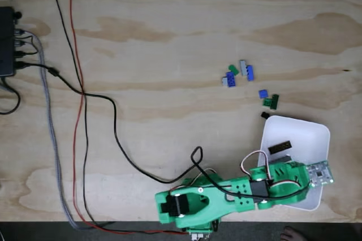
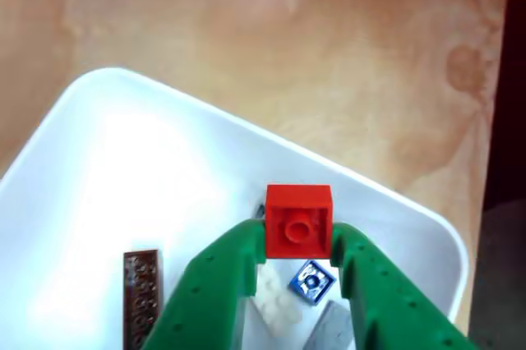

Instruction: Put all lego bricks in the bin.

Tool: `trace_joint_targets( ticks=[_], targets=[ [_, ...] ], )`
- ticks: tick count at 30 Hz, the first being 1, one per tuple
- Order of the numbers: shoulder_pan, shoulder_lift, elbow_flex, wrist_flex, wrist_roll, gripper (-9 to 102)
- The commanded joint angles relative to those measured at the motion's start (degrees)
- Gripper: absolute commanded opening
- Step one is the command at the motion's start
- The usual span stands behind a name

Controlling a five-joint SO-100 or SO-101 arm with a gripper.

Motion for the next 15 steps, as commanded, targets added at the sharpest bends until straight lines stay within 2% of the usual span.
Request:
trace_joint_targets(
  ticks=[1,3,6,9,10,14,15],
  targets=[
    [-5.63,-5.01,-4.39,0.79,5.27,31],
    [-12.22,-8.70,-11.87,6.94,9.67,33],
    [-20.74,-14.77,-24.70,17.75,9.93,33],
    [-22.76,-15.12,-26.81,21.01,6.77,33],
    [-24.08,-16.61,-27.51,19.78,6.59,33],
    [-37.09,-30.06,-27.25,0.09,9.14,33],
    [-40.08,-33.57,-27.42,-1.76,7.73,33]
  ],
)
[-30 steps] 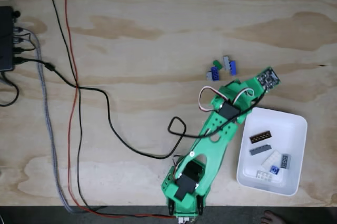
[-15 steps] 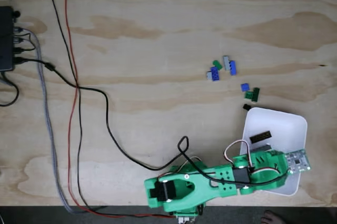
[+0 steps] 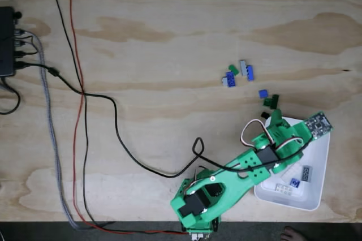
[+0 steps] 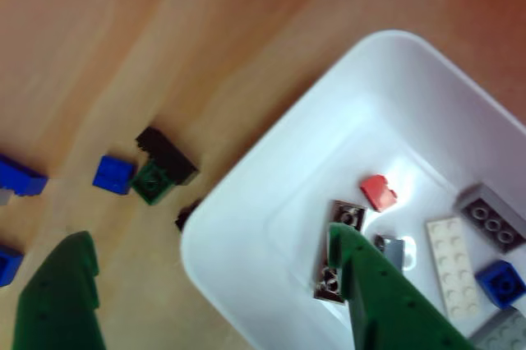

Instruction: Put all lego bricks in the bin.

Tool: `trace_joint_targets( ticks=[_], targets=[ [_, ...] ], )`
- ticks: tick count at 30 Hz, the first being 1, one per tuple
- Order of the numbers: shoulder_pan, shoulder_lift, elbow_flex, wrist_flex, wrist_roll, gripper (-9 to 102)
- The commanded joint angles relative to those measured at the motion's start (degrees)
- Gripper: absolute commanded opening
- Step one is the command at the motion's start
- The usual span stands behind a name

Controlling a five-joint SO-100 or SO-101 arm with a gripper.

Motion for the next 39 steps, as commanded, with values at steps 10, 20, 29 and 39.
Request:
trace_joint_targets(
  ticks=[10,20,29,39],
  targets=[
    [-27.77,-40.69,-11.07,-35.51,-2.99,32],
    [-31.11,-41.57,-8.35,-36.83,-5.01,15],
    [-31.46,-40.34,-4.83,-37.27,-5.36,6],
    [-29.71,-37.44,-3.34,-38.41,-3.52,18]
  ],
)
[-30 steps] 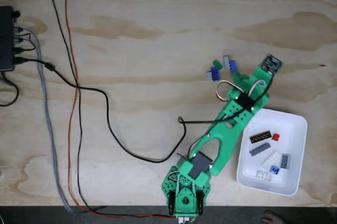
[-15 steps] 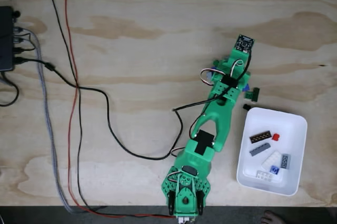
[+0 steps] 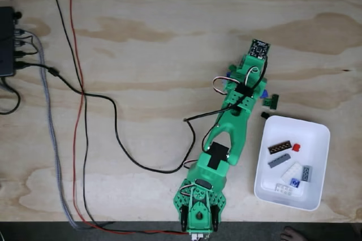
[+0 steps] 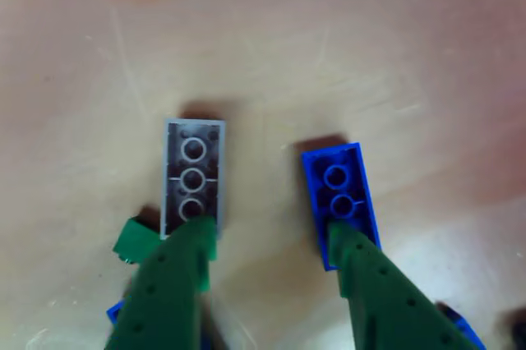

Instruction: Put all lego bricks in the bin.

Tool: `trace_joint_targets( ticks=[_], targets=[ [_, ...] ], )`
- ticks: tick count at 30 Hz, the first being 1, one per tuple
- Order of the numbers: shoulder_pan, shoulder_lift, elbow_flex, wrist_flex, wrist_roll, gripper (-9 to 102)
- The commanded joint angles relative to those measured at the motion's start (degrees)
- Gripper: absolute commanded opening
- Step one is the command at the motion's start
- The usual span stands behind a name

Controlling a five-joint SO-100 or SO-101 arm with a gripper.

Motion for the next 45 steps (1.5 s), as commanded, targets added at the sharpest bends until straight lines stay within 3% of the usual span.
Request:
trace_joint_targets(
  ticks=[1,6,15,31,33,35,38,45],
  targets=[
    [1.14,4.04,-1.85,-0.70,1.41,19],
    [-0.62,3.96,-4.92,0.00,5.71,21],
    [-2.72,8.00,-12.74,9.32,10.72,21],
    [-3.34,-6.33,-10.99,0.88,10.55,20],
    [-3.52,-7.21,-10.99,0.62,10.28,16],
    [-3.78,-6.24,-9.40,-1.41,11.78,0],
    [-3.69,2.99,-2.37,-3.78,14.33,0],
    [0.09,45.62,-2.46,13.45,21.71,0]
  ],
)
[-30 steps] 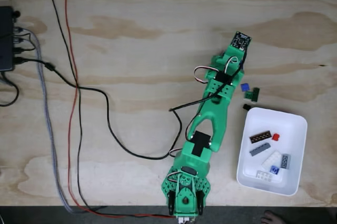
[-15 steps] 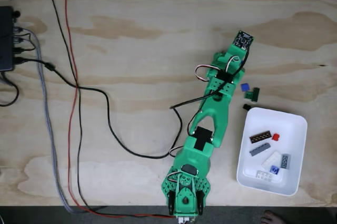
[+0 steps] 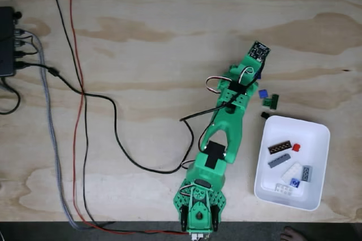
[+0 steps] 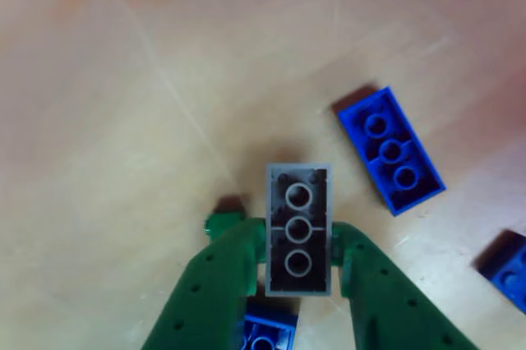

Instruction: Put all lego bricks in the bin.

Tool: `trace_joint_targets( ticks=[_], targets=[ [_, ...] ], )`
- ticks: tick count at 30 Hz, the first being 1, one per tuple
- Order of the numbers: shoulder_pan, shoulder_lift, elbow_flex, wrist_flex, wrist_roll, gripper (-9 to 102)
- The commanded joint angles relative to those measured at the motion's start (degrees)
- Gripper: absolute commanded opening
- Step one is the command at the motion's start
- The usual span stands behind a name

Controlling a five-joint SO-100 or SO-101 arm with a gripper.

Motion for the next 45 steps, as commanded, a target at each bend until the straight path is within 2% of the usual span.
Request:
trace_joint_targets(
  ticks=[1,4,9,12,13,16,18,20,25,28,32,35,40,45],
  targets=[
    [4.39,43.33,-5.19,10.72,3.60,0],
    [13.36,49.31,-12.92,18.72,1.14,0],
    [41.66,52.03,-6.77,24.35,-11.07,0],
    [51.94,49.22,3.08,19.34,-15.03,0],
    [54.05,48.69,7.73,15.38,-16.44,0],
    [55.55,47.29,19.69,6.59,-19.16,3],
    [54.32,46.67,24.70,2.99,-18.46,19],
    [51.77,45.44,24.61,4.39,-16.61,27],
    [40.52,37.09,2.72,22.59,-6.86,31],
    [28.74,28.04,-8.96,24.35,-6.06,30],
    [15.29,12.83,-13.01,17.14,-13.97,31],
    [9.76,2.99,-8.70,3.08,-17.67,31],
    [4.48,-6.15,-9.32,-0.70,-18.90,28],
    [5.01,-9.67,-8.96,-5.27,-20.65,26]
  ],
)
